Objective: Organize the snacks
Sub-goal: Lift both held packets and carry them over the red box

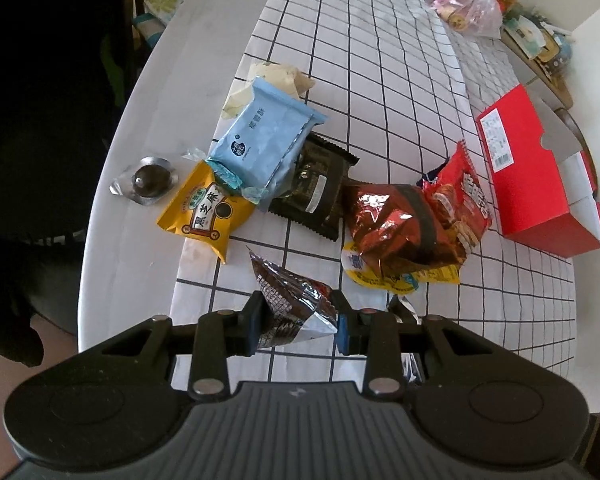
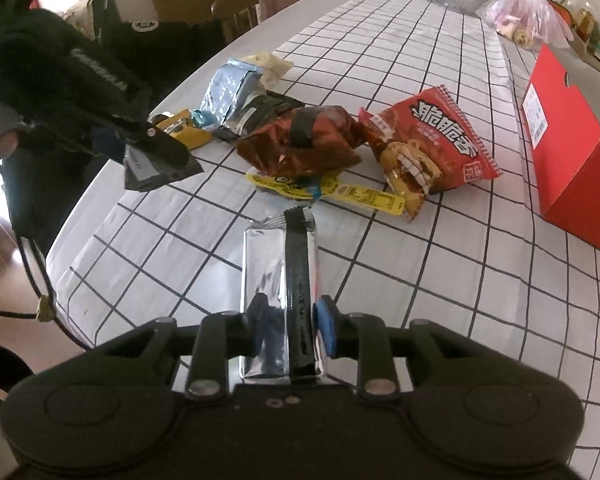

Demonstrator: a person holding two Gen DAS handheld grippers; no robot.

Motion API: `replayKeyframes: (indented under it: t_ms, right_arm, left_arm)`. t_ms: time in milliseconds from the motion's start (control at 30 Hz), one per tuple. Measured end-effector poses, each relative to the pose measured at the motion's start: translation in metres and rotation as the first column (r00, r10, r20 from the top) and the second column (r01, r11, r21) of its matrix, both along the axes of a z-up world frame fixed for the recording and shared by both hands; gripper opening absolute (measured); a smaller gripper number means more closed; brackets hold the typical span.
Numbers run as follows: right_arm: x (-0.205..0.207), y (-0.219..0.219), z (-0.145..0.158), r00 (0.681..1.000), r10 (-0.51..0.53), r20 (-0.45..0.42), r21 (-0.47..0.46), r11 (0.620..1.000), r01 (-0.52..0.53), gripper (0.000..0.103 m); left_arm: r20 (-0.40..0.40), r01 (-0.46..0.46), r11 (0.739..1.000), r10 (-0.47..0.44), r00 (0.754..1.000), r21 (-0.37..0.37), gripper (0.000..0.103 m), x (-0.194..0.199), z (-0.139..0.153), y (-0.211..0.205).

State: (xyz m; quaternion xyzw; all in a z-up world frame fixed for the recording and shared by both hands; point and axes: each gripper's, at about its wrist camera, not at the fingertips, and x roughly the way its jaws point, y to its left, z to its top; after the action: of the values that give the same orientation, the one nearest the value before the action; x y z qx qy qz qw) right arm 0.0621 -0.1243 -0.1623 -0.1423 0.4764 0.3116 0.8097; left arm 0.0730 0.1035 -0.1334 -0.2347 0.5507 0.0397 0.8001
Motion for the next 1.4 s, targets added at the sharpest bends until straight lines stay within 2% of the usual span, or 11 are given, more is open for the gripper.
replayKeyframes:
  t_ms: [367, 567, 667, 700, 767, 800, 833, 867, 1033, 1267, 1400]
  right_arm:
    - [0.01, 0.003, 0.0, 0.997, -0.048, -0.058, 0.01, 0.999, 0.048, 0.03]
    - [0.01, 0.013, -0.001, 0.998, -0.031, -0.056, -0.001, 1.0, 0.031, 0.033]
    - [0.009, 0.015, 0.009, 0.999, -0.02, -0.044, 0.017, 1.0, 0.021, 0.037]
    - [0.008, 0.017, 0.009, 0.999, -0.012, -0.042, 0.009, 1.0, 0.012, 0.04]
    - [0.008, 0.023, 0.005, 0.999, 0.004, -0.032, -0.028, 1.0, -0.005, 0.065]
    - [0.008, 0.025, 0.002, 1.0, 0.001, -0.029, -0.038, 0.999, -0.002, 0.093]
    - [0.008, 0.026, 0.001, 1.0, -0.002, -0.03, -0.037, 0.999, 0.001, 0.096]
    - [0.007, 0.028, 0.0, 0.999, 0.0, -0.037, -0.034, 0.999, -0.001, 0.091]
    - [0.002, 0.038, -0.007, 1.0, 0.009, 0.025, -0.105, 0.994, -0.006, 0.09]
    - [0.008, 0.035, -0.014, 0.999, -0.045, 0.022, -0.124, 0.991, 0.047, 0.094]
    - [0.009, 0.035, -0.019, 0.997, -0.074, 0.03, -0.136, 0.988, 0.078, 0.082]
  left_arm:
    - [0.028, -0.028, 1.0, 0.028, 0.999, -0.013, 0.033, -0.014, 0.01, 0.008]
    - [0.029, -0.039, 0.999, 0.04, 0.999, -0.013, 0.033, -0.017, 0.011, 0.012]
    - [0.028, -0.042, 0.999, 0.043, 0.999, -0.014, 0.033, -0.018, 0.011, 0.013]
    - [0.029, -0.044, 0.999, 0.044, 0.999, -0.015, 0.033, -0.018, 0.011, 0.014]
    - [0.026, -0.046, 0.999, 0.047, 0.999, -0.014, 0.033, -0.018, 0.01, 0.015]
    - [0.026, -0.047, 0.999, 0.048, 0.999, -0.014, 0.033, -0.019, 0.01, 0.015]
    - [0.028, -0.05, 0.999, 0.05, 0.998, -0.015, 0.033, -0.019, 0.01, 0.015]
    - [0.028, -0.051, 0.999, 0.051, 0.998, -0.016, 0.033, -0.019, 0.01, 0.015]
    - [0.022, -0.062, 0.998, 0.062, 0.998, -0.014, 0.033, -0.02, 0.008, 0.019]
    - [0.026, -0.067, 0.998, 0.067, 0.997, -0.009, 0.033, -0.022, 0.008, 0.021]
    - [0.028, -0.065, 0.998, 0.065, 0.997, -0.008, 0.033, -0.022, 0.009, 0.021]
